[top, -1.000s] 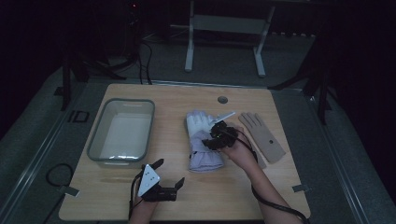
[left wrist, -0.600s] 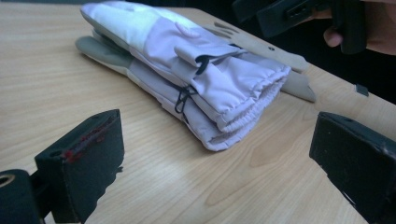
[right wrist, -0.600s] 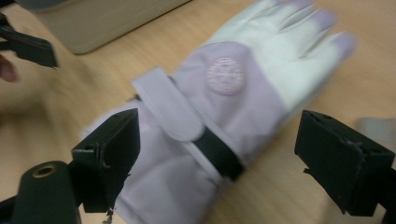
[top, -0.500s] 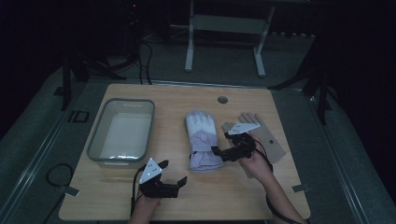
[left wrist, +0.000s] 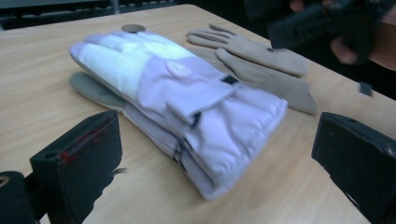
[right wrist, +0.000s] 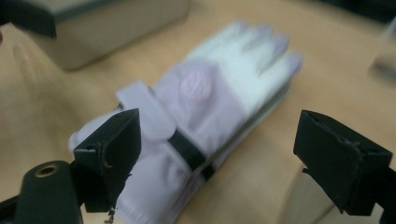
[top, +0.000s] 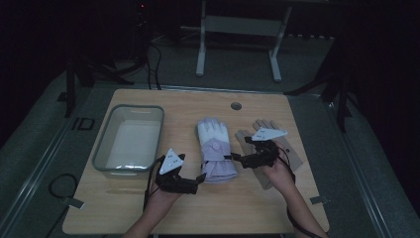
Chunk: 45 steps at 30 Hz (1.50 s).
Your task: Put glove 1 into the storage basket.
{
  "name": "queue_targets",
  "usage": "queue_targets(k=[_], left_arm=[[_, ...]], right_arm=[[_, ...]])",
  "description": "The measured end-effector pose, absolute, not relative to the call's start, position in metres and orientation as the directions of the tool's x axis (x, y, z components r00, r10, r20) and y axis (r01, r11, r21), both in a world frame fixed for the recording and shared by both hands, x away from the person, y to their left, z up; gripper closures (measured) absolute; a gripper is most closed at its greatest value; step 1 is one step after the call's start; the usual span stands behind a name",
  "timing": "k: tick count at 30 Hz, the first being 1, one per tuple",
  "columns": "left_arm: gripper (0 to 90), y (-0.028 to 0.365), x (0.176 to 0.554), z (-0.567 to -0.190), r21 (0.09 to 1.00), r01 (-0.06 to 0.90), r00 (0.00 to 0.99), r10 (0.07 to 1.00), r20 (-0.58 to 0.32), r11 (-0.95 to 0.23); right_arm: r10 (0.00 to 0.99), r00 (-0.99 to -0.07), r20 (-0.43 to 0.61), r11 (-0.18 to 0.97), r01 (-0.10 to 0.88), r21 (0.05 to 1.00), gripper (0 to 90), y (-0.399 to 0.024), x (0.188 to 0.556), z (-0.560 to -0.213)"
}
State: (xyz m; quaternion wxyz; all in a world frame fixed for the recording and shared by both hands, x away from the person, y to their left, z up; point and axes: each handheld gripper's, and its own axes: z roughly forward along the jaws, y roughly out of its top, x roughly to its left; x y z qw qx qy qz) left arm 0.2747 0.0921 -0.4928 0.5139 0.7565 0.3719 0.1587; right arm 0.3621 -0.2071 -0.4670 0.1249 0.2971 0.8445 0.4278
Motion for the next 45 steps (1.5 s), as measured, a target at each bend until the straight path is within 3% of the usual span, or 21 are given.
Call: queue_targets(k=[2, 7, 9, 11, 15, 30, 36, 40, 45], left_arm=[[3.5, 0.088, 0.281, -0.487, 0.892, 0.403, 0.671, 0.729, -0.136, -0.204], [6.0, 0.074, 0.294, -0.479, 0.879, 0.412, 0.665, 0.739, -0.111, -0.239], [8.7, 0.07, 0.299, -0.479, 0.873, 0.427, 0.655, 0.747, -0.118, -0.236], [14.7, 0.065, 0.303, -0.481, 0.859, 0.453, 0.641, 0.757, -0.128, -0.238], [17.3, 0.053, 0.312, -0.489, 0.796, 0.54, 0.566, 0.818, -0.102, -0.274], [28.0, 0.055, 0.326, -0.543, 0.669, 0.714, 0.511, 0.808, -0.293, -0.209], [40.1, 0.066, 0.331, -0.557, 0.646, 0.738, 0.545, 0.736, -0.401, -0.194], [45.5, 0.068, 0.334, -0.562, 0.651, 0.731, 0.57, 0.709, -0.416, -0.206], [51.6, 0.069, 0.338, -0.562, 0.641, 0.732, 0.589, 0.688, -0.424, -0.231]], right_arm=[[0.624, -0.777, 0.083, 0.465, 0.455, 0.76, 13.2, -0.202, 0.366, -0.466], [0.636, -0.766, 0.096, 0.431, 0.455, 0.779, 10.6, -0.192, 0.372, -0.464], [0.668, -0.738, 0.097, 0.406, 0.471, 0.783, 15.7, -0.189, 0.379, -0.464], [0.679, -0.723, 0.124, 0.383, 0.494, 0.781, 34.0, -0.188, 0.384, -0.465], [0.684, -0.71, 0.168, 0.373, 0.538, 0.756, 51.9, -0.185, 0.392, -0.475], [0.712, -0.615, 0.338, 0.322, 0.714, 0.622, 52.0, -0.185, 0.405, -0.525], [0.685, -0.57, 0.454, 0.285, 0.783, 0.553, 51.5, -0.189, 0.409, -0.544], [0.658, -0.54, 0.524, 0.271, 0.82, 0.504, 49.6, -0.189, 0.414, -0.551], [0.619, -0.53, 0.579, 0.241, 0.83, 0.503, 60.3, -0.189, 0.415, -0.558]])
